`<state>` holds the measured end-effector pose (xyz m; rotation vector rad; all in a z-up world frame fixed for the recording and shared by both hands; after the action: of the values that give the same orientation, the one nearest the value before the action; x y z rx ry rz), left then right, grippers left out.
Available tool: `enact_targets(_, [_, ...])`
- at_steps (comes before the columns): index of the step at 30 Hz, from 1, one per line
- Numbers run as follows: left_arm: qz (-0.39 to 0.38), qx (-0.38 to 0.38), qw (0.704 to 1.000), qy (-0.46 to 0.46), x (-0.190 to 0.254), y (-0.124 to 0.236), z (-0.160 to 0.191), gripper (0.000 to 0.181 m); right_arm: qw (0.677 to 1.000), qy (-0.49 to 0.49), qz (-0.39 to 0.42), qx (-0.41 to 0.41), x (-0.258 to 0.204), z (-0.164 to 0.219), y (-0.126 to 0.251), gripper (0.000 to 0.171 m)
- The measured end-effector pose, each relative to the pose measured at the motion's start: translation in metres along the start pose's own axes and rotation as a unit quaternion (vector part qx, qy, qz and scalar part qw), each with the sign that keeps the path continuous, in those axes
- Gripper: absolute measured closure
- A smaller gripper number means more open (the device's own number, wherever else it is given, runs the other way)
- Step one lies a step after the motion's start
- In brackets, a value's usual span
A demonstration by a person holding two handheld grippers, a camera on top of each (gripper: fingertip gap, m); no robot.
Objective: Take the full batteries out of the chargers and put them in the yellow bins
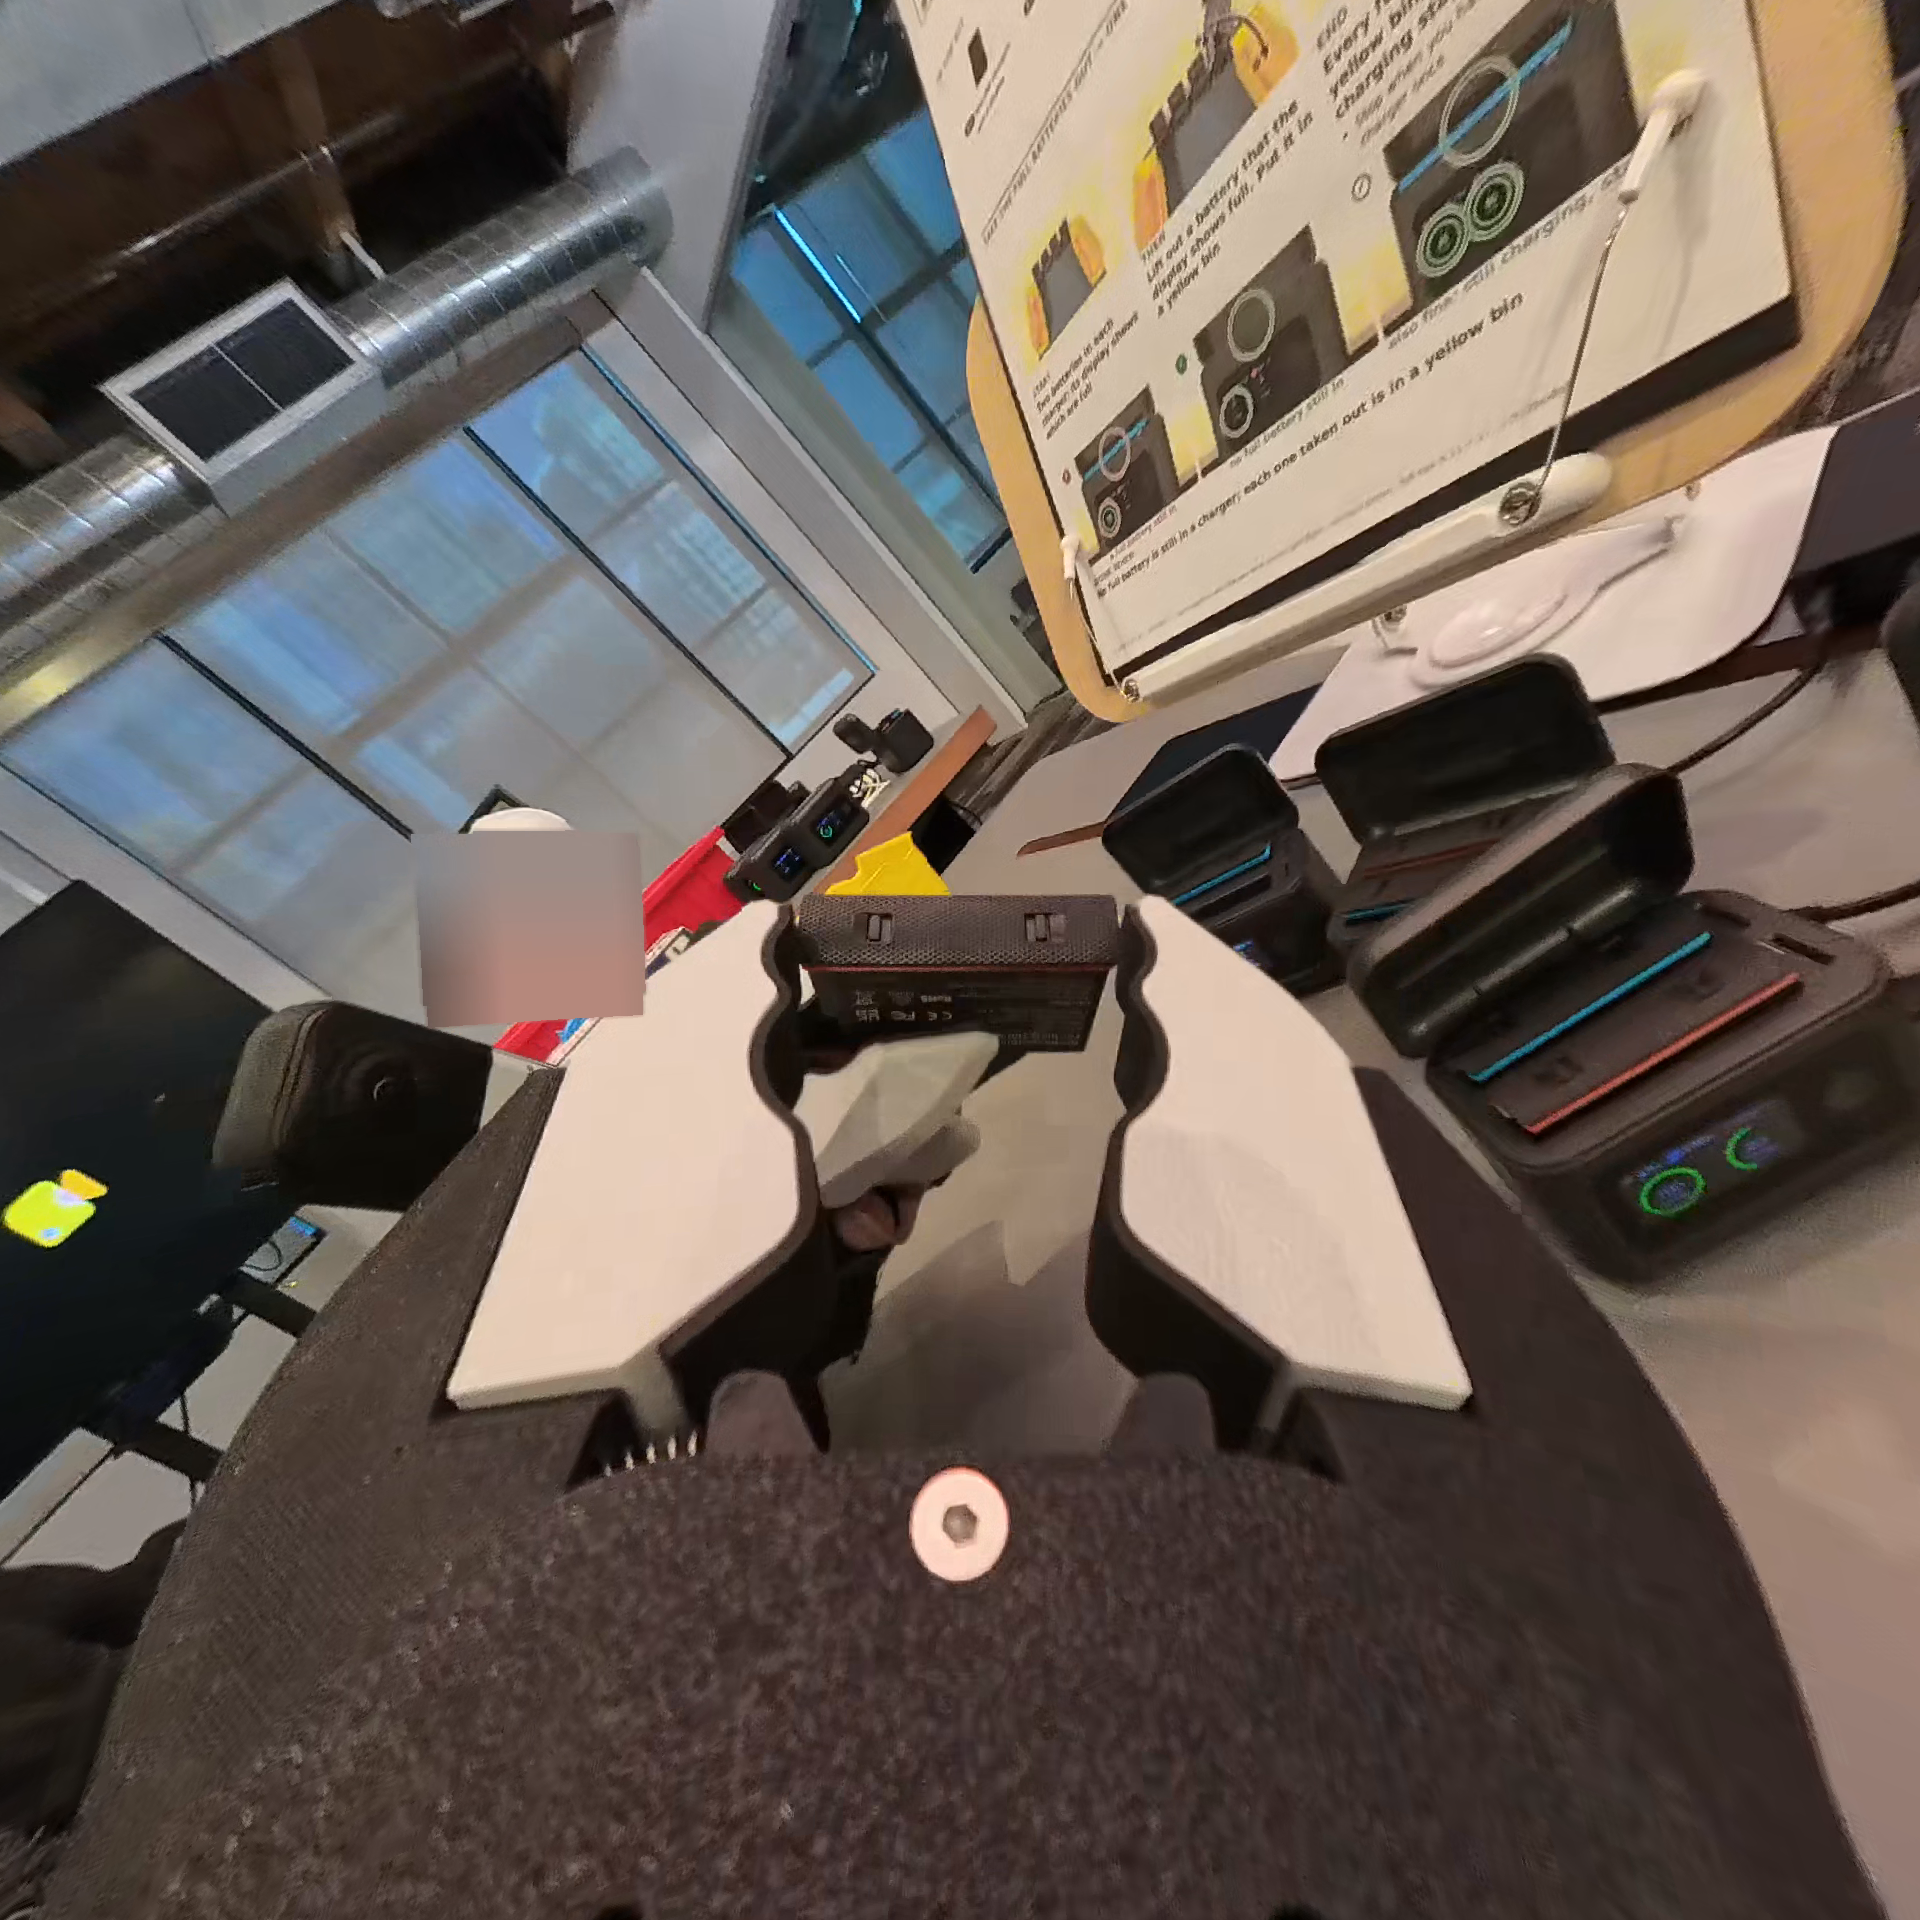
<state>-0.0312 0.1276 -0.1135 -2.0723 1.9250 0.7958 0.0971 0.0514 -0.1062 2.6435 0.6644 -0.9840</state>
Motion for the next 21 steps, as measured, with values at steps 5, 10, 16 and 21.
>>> enact_targets(5, [0.067,0.029,0.997,0.028,0.0,0.003,0.003,0.17,0.992,0.081,-0.023,-0.096,-0.002,-0.005,0.014,0.112])
enact_targets(10, [0.198,0.032,0.979,0.048,0.009,0.004,0.007,0.17,0.898,0.372,0.014,-0.235,-0.021,-0.011,0.043,0.115])
enact_targets(16, [0.257,0.028,0.966,0.032,0.027,0.0,0.002,0.17,0.766,0.55,0.056,-0.329,-0.032,0.002,0.049,0.134])
enact_targets(21, [0.277,0.032,0.96,0.03,0.034,-0.001,-0.001,0.171,0.749,0.574,0.074,-0.323,-0.031,0.017,0.05,0.156])
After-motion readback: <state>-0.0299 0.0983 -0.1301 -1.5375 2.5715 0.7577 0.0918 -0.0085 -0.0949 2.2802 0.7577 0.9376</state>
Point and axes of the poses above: each gripper's, where its closed fingertips meet, y back along the fingers, z out of its underside, x = y × z across the jaws, the point moved 9 cm from there along y, back along the fingers, and after that the axes turned 12 degrees about -x, right-handed, at the moved point
